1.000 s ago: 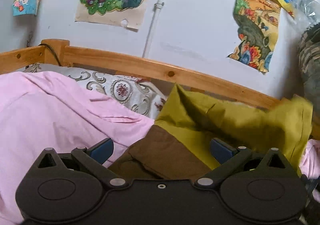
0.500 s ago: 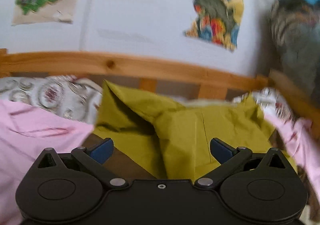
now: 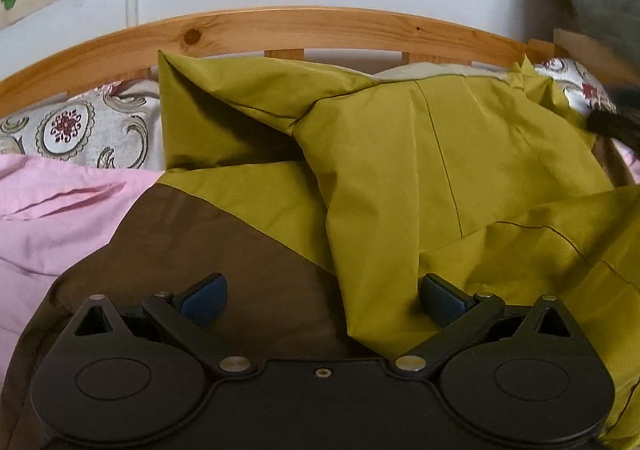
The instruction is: Fold large clothes
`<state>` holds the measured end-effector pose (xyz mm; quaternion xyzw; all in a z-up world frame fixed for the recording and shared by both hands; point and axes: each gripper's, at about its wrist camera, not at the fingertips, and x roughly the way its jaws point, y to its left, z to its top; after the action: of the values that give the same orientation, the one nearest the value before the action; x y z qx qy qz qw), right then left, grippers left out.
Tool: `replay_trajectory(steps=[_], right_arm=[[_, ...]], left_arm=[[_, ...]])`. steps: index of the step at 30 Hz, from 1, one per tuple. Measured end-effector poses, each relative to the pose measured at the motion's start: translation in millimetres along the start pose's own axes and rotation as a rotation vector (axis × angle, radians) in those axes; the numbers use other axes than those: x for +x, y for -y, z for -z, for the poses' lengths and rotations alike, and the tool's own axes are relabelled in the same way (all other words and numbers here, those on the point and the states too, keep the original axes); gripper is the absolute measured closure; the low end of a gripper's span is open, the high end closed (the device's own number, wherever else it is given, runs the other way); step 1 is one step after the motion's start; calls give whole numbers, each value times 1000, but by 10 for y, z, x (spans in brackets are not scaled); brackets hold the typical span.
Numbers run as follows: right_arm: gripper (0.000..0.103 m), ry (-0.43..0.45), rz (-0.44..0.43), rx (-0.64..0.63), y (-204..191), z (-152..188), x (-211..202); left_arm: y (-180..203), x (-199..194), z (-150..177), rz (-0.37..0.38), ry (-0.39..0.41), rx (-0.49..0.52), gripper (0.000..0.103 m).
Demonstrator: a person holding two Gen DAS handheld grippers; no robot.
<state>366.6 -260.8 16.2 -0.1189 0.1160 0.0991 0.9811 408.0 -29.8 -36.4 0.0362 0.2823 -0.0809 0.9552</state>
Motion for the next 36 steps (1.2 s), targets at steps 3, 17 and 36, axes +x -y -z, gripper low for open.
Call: replay_trajectory(steps=[3, 17, 36], right_arm=[[33, -2, 24, -71, -102, 18, 542], [29, -54, -17, -67, -227, 304, 252], [15, -202, -139, -147, -750, 821, -267]], left_arm=[[16, 44, 53, -16, 11, 23, 1], [-190, -476, -51, 5, 130, -113, 1], [284, -402, 428, 18, 1, 126, 1]])
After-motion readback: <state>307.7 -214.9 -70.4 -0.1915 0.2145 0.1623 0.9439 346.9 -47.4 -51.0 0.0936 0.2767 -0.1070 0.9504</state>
